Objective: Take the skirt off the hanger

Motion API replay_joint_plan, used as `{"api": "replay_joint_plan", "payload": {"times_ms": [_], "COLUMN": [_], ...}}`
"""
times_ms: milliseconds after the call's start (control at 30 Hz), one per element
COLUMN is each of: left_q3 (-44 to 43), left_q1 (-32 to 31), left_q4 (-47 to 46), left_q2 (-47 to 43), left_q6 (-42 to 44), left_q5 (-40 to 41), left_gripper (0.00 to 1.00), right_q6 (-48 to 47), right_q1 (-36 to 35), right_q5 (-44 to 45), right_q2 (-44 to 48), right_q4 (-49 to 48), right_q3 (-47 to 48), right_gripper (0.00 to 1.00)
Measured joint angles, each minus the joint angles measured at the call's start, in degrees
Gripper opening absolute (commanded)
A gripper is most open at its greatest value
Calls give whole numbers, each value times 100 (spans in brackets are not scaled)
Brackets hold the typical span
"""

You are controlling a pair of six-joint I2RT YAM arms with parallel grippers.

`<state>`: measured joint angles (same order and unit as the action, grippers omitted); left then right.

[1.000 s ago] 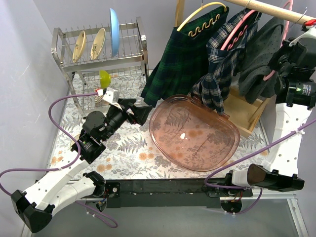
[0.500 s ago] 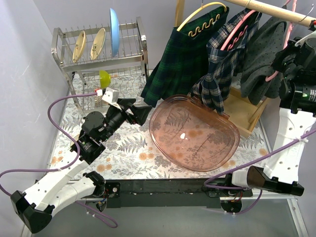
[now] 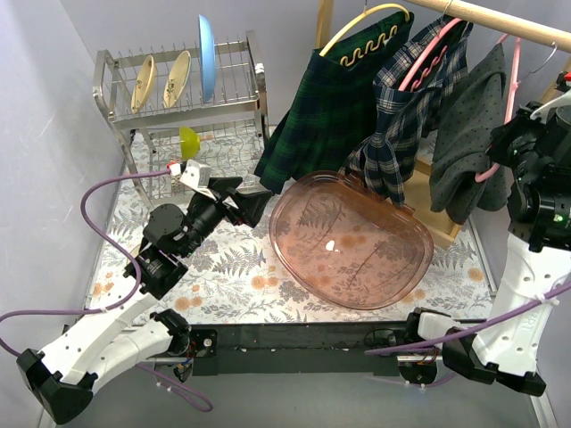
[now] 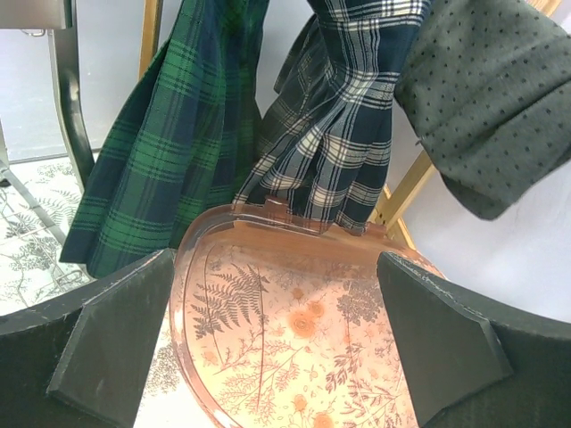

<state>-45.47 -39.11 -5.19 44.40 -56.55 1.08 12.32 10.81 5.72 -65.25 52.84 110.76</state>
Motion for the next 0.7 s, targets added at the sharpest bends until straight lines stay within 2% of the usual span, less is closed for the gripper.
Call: {"api": "replay_joint_plan", "payload": {"times_ms": [333, 433, 567, 700], "left_q3": [15, 50, 55, 57], "left_q1": [0, 0, 0, 0], "left_q4": [-42, -127, -131, -131], "left_q2": [-192, -219, -170, -166], "left_q6": [20, 33, 70, 101], "left_q5": [-7, -26, -44, -48], "left_gripper": [98, 98, 98, 98], "right_q6": [295, 435, 592, 855], "right_q1": [0, 0, 0, 0], "right_q5": [-632, -767, -1045, -1449], "right_q2": [817, 1071, 1156, 1244], "right_q4": [577, 577, 529, 37], "right_q3": [-2, 92, 669, 876], "right_gripper": [1, 1, 1, 1]}}
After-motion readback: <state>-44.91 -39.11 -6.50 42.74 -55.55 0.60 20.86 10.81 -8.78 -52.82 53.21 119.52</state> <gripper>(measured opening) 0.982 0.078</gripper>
